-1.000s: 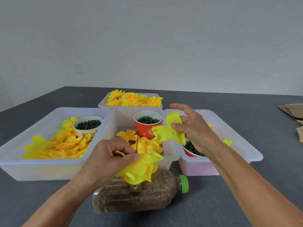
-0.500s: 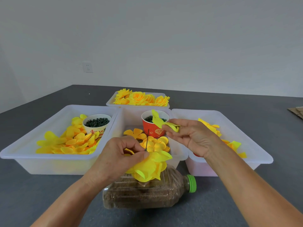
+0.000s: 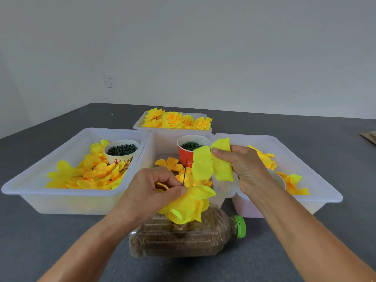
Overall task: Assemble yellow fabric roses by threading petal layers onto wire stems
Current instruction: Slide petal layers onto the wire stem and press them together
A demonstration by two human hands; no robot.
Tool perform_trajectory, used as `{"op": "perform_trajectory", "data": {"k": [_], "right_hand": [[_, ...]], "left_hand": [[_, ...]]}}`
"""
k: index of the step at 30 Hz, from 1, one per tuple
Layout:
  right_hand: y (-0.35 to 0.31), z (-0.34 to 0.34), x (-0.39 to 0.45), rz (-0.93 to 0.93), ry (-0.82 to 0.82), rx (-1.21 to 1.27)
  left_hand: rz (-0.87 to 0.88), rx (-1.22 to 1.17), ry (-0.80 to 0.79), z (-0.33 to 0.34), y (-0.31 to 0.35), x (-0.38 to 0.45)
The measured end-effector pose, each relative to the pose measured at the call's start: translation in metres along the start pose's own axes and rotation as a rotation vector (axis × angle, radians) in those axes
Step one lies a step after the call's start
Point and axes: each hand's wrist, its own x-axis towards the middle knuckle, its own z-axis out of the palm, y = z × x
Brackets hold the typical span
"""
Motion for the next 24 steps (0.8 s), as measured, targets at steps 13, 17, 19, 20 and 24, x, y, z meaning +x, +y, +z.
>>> {"op": "perform_trajectory", "data": {"k": [13,17,19,20,24], "right_hand": [[0.002,0.029,-0.012,-0.013,-0.157,-0.098],[-0.001,0.030,-0.017,0.064,-0.227,-0.045],[-0.001,0.028,-0.019,0.067,-0.266,-0.042],[-0.001,0.027,-0.021,0.063,-0.274,-0.062],[-0.002,0.026,-0.027,-0.035,-0.261,-0.190]], "left_hand": [[0.005,0.017,0.000,0.000,0.001,-0.001],[-0.004,0.019,0.003,0.000,0.003,-0.002],[-0.003,0.018,0.001,0.000,0.004,-0.002],[-0.004,0.017,-0.002,0.000,0.005,-0.002],[-0.012,0.016,0.001,0.001,0.004,-0.001]]}}
